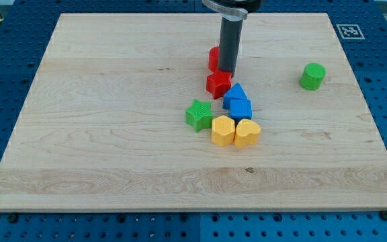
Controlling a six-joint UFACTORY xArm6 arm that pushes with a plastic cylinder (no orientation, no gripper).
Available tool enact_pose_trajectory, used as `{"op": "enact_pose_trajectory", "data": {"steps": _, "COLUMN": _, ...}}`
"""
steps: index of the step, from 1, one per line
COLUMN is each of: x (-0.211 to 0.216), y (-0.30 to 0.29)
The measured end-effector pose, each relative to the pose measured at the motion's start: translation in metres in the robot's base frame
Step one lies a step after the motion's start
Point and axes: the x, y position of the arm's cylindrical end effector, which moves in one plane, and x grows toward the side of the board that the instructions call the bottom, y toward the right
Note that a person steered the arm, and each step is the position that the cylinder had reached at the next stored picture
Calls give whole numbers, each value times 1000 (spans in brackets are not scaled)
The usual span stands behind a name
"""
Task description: Push the red star to the top right of the green star
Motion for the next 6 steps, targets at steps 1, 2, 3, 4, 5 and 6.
{"op": "enact_pose_trajectory", "data": {"steps": 1, "x": -10, "y": 47}}
{"op": "enact_pose_trajectory", "data": {"steps": 2, "x": -27, "y": 51}}
{"op": "enact_pose_trajectory", "data": {"steps": 3, "x": -46, "y": 20}}
{"op": "enact_pose_trajectory", "data": {"steps": 4, "x": -4, "y": 15}}
{"op": "enact_pose_trajectory", "data": {"steps": 5, "x": 16, "y": -14}}
{"op": "enact_pose_trajectory", "data": {"steps": 6, "x": 9, "y": -23}}
